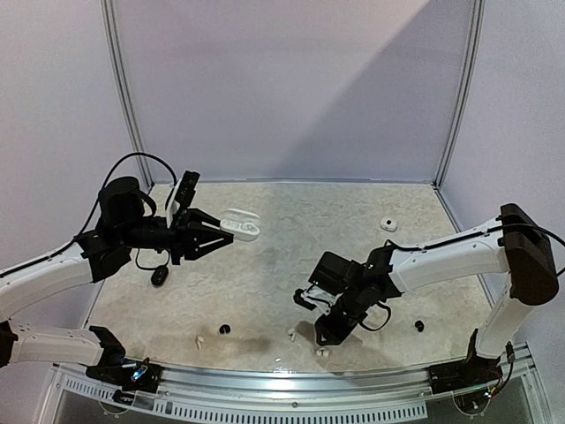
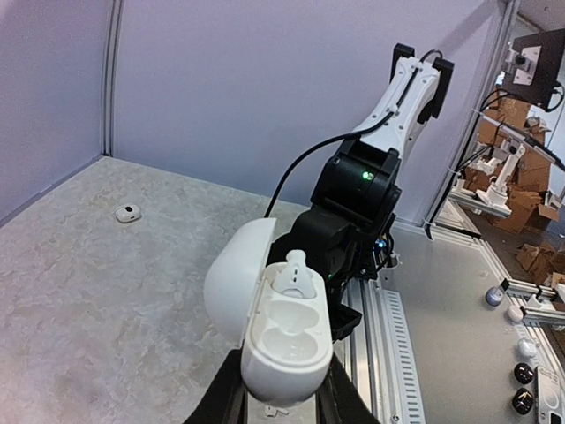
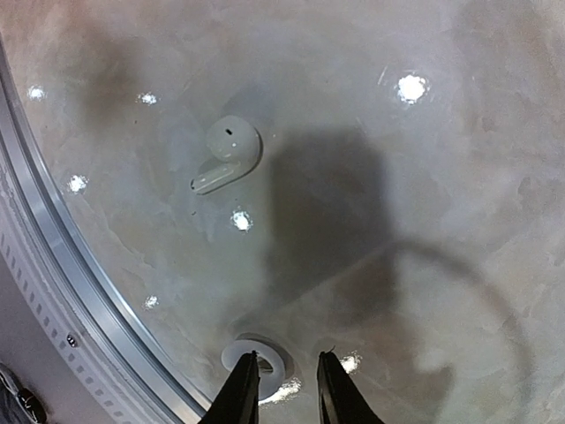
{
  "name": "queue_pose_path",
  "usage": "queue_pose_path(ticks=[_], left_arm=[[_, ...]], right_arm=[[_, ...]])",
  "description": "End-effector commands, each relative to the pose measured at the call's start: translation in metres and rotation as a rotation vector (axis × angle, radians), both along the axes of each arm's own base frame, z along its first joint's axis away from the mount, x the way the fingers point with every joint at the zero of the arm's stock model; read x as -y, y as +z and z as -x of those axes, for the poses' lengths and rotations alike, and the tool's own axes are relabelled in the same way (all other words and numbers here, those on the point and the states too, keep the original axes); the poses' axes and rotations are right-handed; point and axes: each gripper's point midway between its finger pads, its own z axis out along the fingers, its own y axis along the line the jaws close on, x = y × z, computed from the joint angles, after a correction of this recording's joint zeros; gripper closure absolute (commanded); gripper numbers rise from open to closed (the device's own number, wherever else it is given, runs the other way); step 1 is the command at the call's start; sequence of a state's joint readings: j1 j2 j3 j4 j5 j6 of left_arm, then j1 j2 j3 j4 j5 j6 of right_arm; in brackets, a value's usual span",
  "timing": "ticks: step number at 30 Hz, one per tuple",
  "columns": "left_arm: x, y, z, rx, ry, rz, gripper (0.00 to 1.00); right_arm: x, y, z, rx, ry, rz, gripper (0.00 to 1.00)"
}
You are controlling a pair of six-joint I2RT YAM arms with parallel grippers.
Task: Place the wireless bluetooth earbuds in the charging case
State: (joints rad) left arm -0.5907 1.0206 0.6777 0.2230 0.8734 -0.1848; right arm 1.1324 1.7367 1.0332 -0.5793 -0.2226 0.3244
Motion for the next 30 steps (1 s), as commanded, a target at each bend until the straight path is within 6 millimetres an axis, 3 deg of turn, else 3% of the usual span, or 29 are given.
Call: queue_pose_path(ticks=[1, 22, 30], left_arm=[[-0.004, -0.001, -0.003, 0.013, 0.018, -0.003, 1.0], [-0.004, -0.001, -0.005, 0.02, 0.019, -0.006, 1.0], [-0.004, -0.003, -0.005, 0.02, 0.019, -0.011, 1.0]], right_arm=[[0.005, -0.01, 0.009, -0.024, 0.031, 0.017, 0.78], [0.006, -0.019, 0.022, -0.063, 0.044, 0.034, 0.78], [0.002, -0.019, 0.039, -0.078, 0.067, 0.034, 0.76]])
